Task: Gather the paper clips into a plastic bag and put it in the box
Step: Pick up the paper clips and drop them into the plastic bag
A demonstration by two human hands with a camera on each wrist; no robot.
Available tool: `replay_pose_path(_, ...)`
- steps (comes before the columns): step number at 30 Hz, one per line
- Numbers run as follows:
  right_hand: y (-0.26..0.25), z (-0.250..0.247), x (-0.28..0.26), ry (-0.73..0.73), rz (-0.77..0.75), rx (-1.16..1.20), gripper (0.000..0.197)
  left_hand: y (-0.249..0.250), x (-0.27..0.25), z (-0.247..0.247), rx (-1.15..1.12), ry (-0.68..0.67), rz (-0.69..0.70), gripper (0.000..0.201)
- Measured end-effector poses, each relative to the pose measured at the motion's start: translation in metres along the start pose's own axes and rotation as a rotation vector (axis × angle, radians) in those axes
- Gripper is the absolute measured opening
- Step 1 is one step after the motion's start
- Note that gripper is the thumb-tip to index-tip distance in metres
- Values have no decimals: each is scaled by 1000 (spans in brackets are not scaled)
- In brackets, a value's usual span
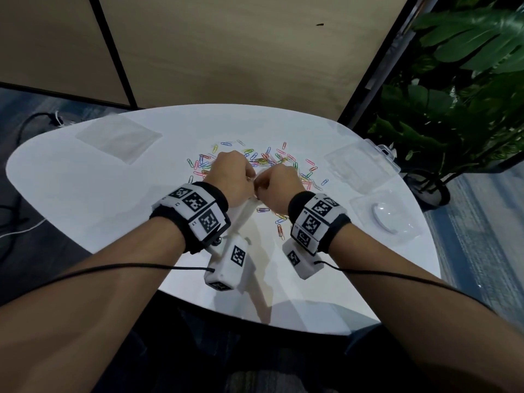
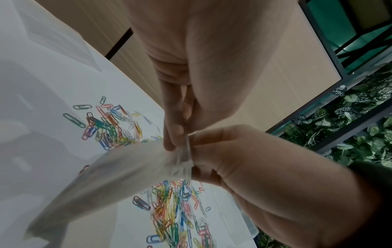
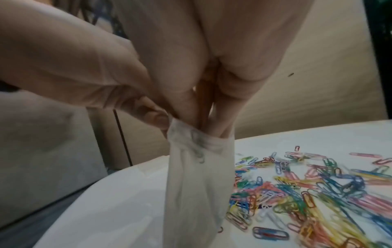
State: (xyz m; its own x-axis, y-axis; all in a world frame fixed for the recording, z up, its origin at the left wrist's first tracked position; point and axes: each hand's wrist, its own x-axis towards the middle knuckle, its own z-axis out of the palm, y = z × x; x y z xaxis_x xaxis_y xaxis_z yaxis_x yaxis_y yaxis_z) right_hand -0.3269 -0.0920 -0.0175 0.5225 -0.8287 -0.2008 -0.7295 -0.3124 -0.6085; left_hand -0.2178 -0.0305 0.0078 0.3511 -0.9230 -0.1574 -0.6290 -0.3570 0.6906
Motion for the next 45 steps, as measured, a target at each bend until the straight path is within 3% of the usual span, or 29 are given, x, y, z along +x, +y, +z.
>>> replay_pose_path(2, 0, -8, -3, -46, -65, 5, 27, -2, 3, -2, 0, 17, -6, 27)
replay_pose_path(6, 22, -30, -3, 37, 40, 357, 18, -8, 4, -8, -5, 27, -12, 29)
replay_pose_path(8, 42, -38, -5, -1, 73, 108, 22, -9, 2, -10, 9, 4, -20, 30)
replay_pose_path(10, 70, -36, -8, -151, 183, -264, 56, -9, 1, -11, 27, -17, -26, 29)
replay_pose_path(12, 96, -25, -12, -277, 316, -432, 91, -7, -1, -12, 37, -32, -23, 31)
replay_pose_path(15, 118, 0, -13, -295, 296, -490, 109, -8, 0, -12, 38, -20, -16, 30)
replay_pose_path(18, 118, 22, -10, -193, 170, -499, 94, -11, 1, -13, 56, -11, -6, 30)
replay_pose_path(25, 104, 48, 11, -38, -75, -582, 25, -20, 3, -22, 101, -14, 11, 29)
replay_pose_path(28, 103, 46, 14, 16, -28, -557, 23, -21, 3, -23, 107, -18, 12, 29)
replay_pose_path(31, 106, 31, 16, 64, 149, -337, 28, -19, 3, -23, 118, -21, 11, 28)
replay_pose_path(33, 116, 17, 18, 104, 293, -152, 20, -18, 4, -21, 129, -27, 14, 26)
replay_pose_path(36, 126, -5, 17, 91, 505, 409, 8, -15, 3, -17, 126, -20, 16, 25)
replay_pose_path(39, 111, -23, 15, 86, 511, 910, 31, -13, 3, -14, 110, -20, 20, 27)
replay_pose_path(42, 76, -41, 8, -32, 439, 1221, 24, -12, 4, -11, 91, -28, 16, 29)
replay_pose_path(45, 42, -43, -1, -109, 375, 1339, 14, -10, 3, -7, 69, -34, 23, 30)
